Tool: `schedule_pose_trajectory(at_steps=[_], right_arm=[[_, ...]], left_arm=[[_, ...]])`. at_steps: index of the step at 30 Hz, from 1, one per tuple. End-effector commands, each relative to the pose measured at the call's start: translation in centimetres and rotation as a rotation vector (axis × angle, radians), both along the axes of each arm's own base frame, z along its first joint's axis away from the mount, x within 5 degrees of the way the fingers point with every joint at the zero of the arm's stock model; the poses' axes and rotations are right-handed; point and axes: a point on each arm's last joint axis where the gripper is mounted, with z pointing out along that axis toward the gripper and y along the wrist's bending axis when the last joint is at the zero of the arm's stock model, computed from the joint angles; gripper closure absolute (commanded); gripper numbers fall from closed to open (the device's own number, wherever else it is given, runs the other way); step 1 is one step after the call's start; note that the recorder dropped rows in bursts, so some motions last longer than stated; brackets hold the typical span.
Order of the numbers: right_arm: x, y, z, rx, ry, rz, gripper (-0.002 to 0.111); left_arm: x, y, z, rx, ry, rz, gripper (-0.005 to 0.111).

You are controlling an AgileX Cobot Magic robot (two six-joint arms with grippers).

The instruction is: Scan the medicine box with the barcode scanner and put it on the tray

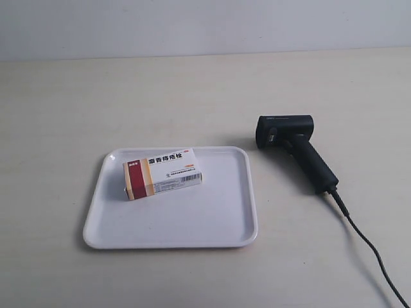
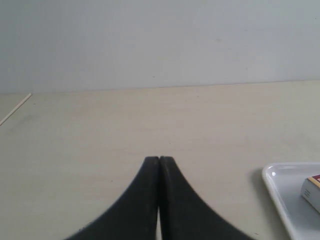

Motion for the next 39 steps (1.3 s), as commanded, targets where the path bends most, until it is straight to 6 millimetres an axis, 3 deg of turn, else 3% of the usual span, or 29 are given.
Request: schedule_pose_trajectory(at_steps=[1, 14, 23, 28, 39], right_arm=[[-1.4, -0.7, -1.7, 0.036, -0.077, -0.004, 0.108], [-2.2, -1.7, -1.4, 0.129, -0.294, -0.096, 0.108], [-2.6, -2.7, -1.2, 0.043, -0.370, -0.222, 0.108], [-2.8, -2.8, -1.5, -0.044, -0.364, -0.210, 0.108], [-2.8, -2.8, -1.7, -0.053, -0.353, -0.212, 0.108]], left_arm=[[0.0, 0.0, 0.0, -0.006, -0.006, 0.000, 0.105], [0.0, 0.0, 0.0, -0.006, -0.006, 0.000, 0.105], [0.0, 0.0, 0.0, -0.006, -0.006, 0.000, 0.105], [0.0, 0.0, 0.0, -0.006, -0.006, 0.000, 0.105], [0.0, 0.0, 0.0, -0.006, -0.006, 0.000, 0.105]])
